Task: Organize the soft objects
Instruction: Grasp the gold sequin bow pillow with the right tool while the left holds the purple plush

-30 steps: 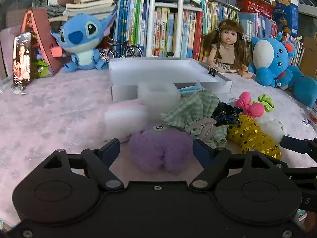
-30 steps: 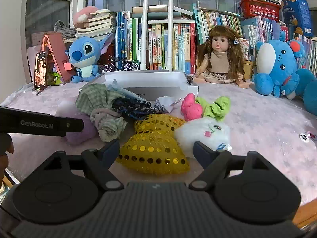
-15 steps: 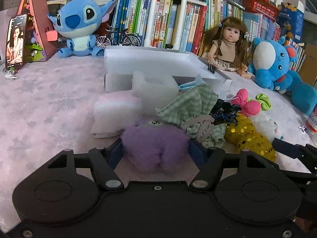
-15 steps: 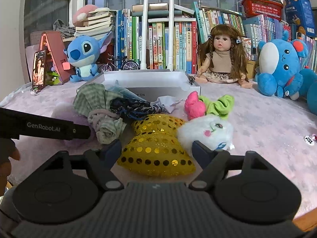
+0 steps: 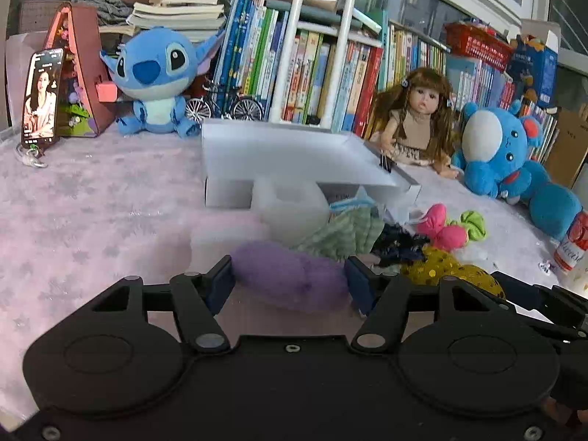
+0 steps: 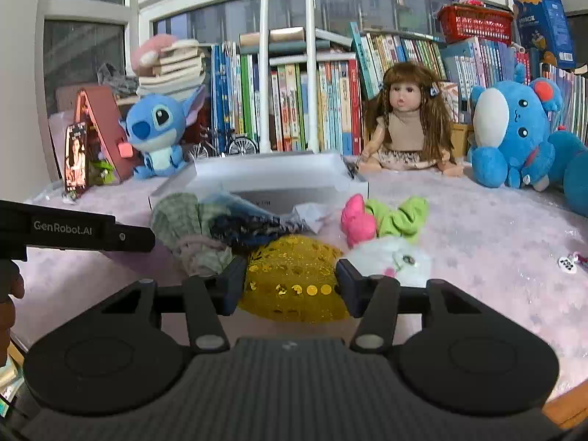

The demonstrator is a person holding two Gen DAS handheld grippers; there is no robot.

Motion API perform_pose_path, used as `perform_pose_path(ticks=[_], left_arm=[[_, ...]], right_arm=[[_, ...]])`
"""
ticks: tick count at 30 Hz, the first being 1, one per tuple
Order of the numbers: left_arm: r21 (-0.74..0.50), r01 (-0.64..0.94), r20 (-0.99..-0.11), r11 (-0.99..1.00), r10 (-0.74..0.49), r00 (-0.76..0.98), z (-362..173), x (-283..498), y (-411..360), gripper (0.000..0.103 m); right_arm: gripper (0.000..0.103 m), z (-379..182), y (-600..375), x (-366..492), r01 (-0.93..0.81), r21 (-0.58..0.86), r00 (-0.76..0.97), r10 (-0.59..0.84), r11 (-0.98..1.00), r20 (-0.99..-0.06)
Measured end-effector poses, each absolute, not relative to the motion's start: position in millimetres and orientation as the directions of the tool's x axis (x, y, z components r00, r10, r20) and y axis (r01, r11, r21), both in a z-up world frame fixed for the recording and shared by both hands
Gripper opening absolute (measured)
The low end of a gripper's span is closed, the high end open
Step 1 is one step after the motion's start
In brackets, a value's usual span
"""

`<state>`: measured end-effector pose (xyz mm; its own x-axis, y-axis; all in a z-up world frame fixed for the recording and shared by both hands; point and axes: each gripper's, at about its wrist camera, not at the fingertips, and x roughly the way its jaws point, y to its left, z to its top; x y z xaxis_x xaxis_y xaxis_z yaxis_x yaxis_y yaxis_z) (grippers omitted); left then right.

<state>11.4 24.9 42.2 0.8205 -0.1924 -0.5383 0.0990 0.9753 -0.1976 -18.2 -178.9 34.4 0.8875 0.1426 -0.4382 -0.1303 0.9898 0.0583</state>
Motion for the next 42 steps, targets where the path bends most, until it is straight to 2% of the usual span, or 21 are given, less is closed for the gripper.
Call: perform_pose_path(ticks=[22,23,25,26,28,31,32,33,39,42], left_arm=[[-0.208,0.091,-0.505,0.974,-0.187,0.843,59.6,14.4,38.3,0.062],[-0.205,0.093,-0.500,0.974,-0.186,0.846,62.1,15.5,39.2,0.062],[-0.195,0.094,-0.487,0.976,-0.180,0.855,66.8,17.4,40.1,0.062],[-0.193,0.094,-0.482,0.977,-0.178,0.858,68.9,18.5,40.6,0.062],[-0.200,0.096,-0.477,0.975,-0.183,0.860,72.1,21.4,41.3,0.062],[-0.220,0.096,-0.479,0.971,-0.193,0.856,73.5,24.0,42.9,0.062],[-0.219,0.094,-0.481,0.971,-0.191,0.856,72.8,24.0,42.6,0.062],[-0.215,0.094,-0.482,0.972,-0.189,0.855,72.2,23.8,42.3,0.062],[-0.213,0.091,-0.505,0.973,-0.190,0.842,64.5,24.3,42.1,0.062],[-0.212,0.091,-0.505,0.973,-0.189,0.842,63.4,24.0,41.7,0.062]], right_arm=[[0.050,60.6,-187.7,-17.2,-0.152,0.093,0.922,0.175,0.984,-0.346],[0.049,62.8,-188.6,-16.7,-0.151,0.094,0.925,0.175,0.984,-0.338],[0.029,66.7,-189.9,-16.7,-0.148,0.097,0.932,0.171,0.984,-0.321],[0.025,68.7,-190.7,-16.6,-0.145,0.097,0.935,0.168,0.985,-0.311],[0.025,71.6,-191.7,-15.2,-0.125,0.089,0.941,0.146,0.988,-0.305],[0.028,71.8,-196.0,-9.8,-0.109,0.102,0.938,0.136,0.989,-0.319],[0.033,70.6,-198.3,-8.3,-0.107,0.112,0.934,0.139,0.988,-0.330],[0.044,68.7,-199.5,-7.8,-0.115,0.115,0.927,0.148,0.987,-0.344],[0.075,46.4,-200.0,-19.9,-0.186,0.068,0.875,0.197,0.980,-0.442],[0.081,38.0,-194.4,-22.8,-0.216,0.003,0.854,0.190,0.976,-0.484]])
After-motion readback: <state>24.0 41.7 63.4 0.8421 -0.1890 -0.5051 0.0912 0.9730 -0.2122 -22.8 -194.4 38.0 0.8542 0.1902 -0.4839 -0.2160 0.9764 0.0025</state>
